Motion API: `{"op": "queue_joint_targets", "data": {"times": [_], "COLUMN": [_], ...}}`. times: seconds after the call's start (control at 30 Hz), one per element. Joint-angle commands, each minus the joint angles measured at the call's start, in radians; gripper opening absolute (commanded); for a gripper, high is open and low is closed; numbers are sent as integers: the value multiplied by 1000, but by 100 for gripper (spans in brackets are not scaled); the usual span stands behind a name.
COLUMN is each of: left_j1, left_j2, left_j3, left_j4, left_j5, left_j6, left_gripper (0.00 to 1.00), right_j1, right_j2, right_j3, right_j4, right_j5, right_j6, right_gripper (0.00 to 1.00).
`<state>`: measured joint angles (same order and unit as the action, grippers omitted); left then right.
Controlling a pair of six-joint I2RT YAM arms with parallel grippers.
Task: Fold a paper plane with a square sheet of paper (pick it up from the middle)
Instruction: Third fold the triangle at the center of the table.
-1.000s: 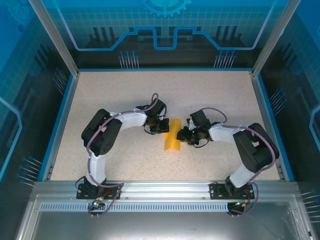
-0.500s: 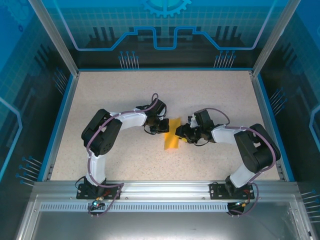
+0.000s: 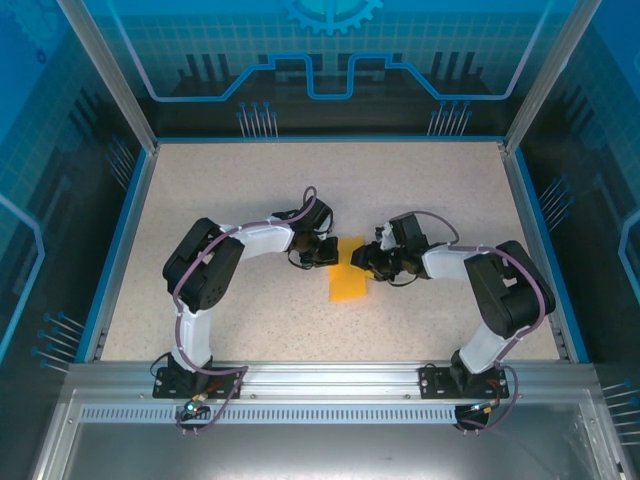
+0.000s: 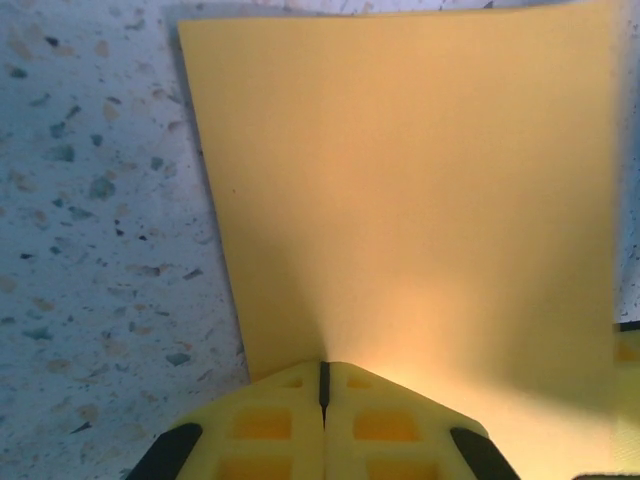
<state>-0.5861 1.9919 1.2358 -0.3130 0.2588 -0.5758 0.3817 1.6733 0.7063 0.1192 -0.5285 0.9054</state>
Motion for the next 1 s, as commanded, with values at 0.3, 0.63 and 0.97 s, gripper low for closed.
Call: {"op": "queue_joint_targets", "data": {"times": [0.3, 0.63, 0.97], "left_j1": [1, -76, -400], "left_j2": [-90, -323, -352], "left_j3": [-63, -166, -194], "left_j4": [-23, -16, -23], "left_j5": [27, -5, -346], "left_j6": [59, 199, 328], "left_gripper": [19, 46, 64], "right_j1": [-18, -17, -17], "right_j2": [23, 33, 39], "right_j3": [11, 13, 19], "right_j4": [-82, -59, -70], "right_j5": [-17, -37, -44], "right_j6": [-33, 31, 54], "right_gripper": [18, 11, 11]}}
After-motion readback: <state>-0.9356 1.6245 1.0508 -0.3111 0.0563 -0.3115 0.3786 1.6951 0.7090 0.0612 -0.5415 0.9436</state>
